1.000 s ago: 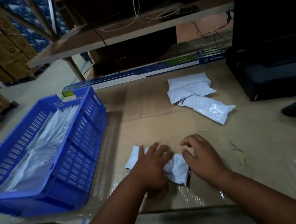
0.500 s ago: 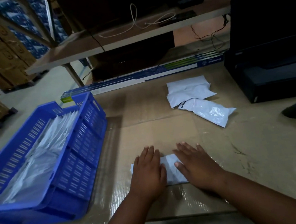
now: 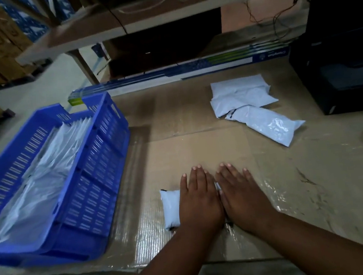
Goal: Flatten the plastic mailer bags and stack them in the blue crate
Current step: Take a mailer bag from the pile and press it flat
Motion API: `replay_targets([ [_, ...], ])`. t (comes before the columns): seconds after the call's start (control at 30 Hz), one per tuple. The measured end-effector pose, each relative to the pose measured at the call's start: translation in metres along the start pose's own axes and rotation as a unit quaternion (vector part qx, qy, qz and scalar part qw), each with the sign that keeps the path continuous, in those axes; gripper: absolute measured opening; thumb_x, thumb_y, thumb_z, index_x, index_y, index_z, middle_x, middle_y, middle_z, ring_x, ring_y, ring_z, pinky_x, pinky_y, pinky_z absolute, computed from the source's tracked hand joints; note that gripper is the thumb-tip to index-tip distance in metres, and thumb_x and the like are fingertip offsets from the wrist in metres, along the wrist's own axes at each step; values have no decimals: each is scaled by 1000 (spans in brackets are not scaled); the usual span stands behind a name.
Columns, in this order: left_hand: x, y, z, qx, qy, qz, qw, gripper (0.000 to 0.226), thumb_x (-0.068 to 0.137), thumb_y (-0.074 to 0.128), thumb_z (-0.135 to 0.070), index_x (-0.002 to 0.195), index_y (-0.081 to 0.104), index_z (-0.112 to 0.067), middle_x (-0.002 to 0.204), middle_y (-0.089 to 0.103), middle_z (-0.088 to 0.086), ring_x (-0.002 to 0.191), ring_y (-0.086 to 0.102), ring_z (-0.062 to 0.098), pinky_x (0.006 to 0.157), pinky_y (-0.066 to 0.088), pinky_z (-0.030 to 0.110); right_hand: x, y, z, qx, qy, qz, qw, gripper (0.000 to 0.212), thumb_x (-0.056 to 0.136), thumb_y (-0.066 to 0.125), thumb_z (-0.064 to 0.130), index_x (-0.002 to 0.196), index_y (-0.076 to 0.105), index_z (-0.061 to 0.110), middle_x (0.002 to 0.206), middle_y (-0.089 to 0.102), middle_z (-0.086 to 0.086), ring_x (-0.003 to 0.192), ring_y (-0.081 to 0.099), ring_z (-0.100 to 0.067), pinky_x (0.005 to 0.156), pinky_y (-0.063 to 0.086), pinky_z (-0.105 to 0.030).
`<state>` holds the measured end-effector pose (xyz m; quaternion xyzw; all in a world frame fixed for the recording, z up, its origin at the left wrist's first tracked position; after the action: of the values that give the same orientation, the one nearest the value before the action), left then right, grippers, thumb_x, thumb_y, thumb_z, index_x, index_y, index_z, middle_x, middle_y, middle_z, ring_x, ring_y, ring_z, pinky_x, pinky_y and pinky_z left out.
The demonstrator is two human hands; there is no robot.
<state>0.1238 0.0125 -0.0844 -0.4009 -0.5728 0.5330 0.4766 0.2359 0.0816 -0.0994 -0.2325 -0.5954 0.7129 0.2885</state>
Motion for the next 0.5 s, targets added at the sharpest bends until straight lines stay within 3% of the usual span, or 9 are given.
replay_targets([
  [0.1, 4, 3, 1, 0, -1, 22, 1000, 62, 101, 45, -34, 150, 49, 4, 159, 43, 27, 152, 33, 43, 126, 16, 61, 5, 0, -1, -16, -6, 14, 1000, 64, 104, 22, 40, 160, 40, 15, 171, 30, -9, 159, 25, -27, 126, 20, -59],
  [0.3, 8, 1, 0, -30, 28, -1, 999, 61, 99, 39, -33, 149, 53, 0, 156, 47, 26, 149, 41, 42, 122, 28, 60, 7, -2, -3, -23, -19, 23, 999, 65, 103, 22, 41, 164, 32, 22, 174, 21, -5, 161, 16, -26, 127, 15, -60],
  [0.5, 10, 0, 4, -32, 23, 17, 999, 68, 99, 32, -38, 157, 42, -4, 165, 36, 23, 155, 30, 38, 126, 20, 57, 8, -2, -3, -31, -17, 28, 999, 65, 104, 22, 40, 166, 24, 21, 176, 15, -5, 162, 10, -26, 127, 11, -60],
])
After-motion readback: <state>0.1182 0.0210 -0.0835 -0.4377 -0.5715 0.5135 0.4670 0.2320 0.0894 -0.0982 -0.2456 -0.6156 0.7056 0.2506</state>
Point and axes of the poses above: each hand's wrist, its own x-axis towards the middle knuckle, its own y-axis out of the palm, z = x × y, the point moved 4 cm from there along x, towards the middle knuckle
